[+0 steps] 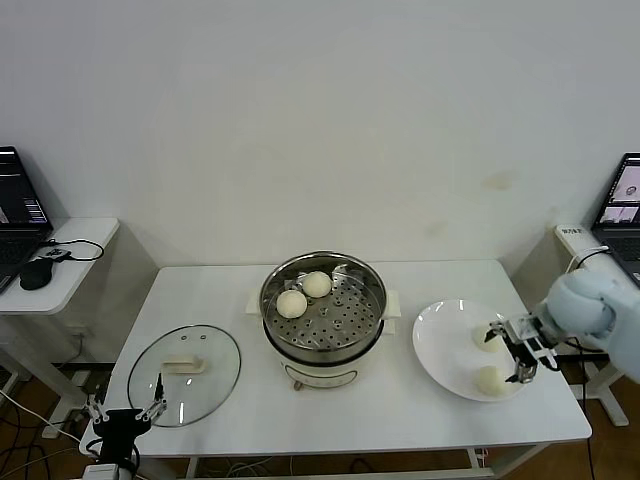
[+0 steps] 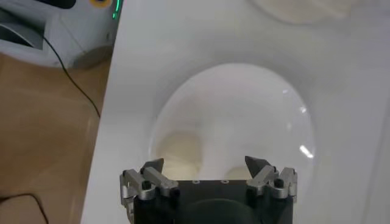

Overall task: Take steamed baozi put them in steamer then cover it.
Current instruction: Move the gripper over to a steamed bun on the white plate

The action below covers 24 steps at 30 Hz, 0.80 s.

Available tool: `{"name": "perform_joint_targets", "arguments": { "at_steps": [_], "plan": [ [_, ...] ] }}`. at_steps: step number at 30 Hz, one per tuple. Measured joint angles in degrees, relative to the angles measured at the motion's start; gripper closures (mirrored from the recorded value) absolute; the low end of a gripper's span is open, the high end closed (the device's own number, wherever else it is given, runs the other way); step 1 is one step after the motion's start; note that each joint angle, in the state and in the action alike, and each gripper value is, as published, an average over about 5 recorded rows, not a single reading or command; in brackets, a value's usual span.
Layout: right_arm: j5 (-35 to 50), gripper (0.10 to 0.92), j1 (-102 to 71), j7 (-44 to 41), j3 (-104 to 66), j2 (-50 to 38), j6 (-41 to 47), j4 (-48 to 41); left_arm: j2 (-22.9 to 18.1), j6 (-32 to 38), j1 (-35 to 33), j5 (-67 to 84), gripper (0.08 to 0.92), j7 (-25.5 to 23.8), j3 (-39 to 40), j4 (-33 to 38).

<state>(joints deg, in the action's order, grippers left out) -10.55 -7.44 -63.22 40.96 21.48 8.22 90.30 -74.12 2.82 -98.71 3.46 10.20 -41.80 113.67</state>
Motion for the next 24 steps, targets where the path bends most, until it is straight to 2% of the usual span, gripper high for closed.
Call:
{"name": "perform_joint_targets", "arguments": {
  "at_steps": [16, 24],
  "plan": [
    [-3.62, 0.211, -7.98, -0.05, -6.04, 6.22, 0.65, -8.21, 0.39, 0.05, 0.66, -0.05, 0.177, -0.01, -0.76, -1.48],
    [-3.7, 0.326, -9.16, -0.85, -6.97, 7.5, 1.42, -9.96, 0.46, 0.01, 1.13, -0.05, 0.177, -0.01, -0.65, -1.89]
  ]
}}
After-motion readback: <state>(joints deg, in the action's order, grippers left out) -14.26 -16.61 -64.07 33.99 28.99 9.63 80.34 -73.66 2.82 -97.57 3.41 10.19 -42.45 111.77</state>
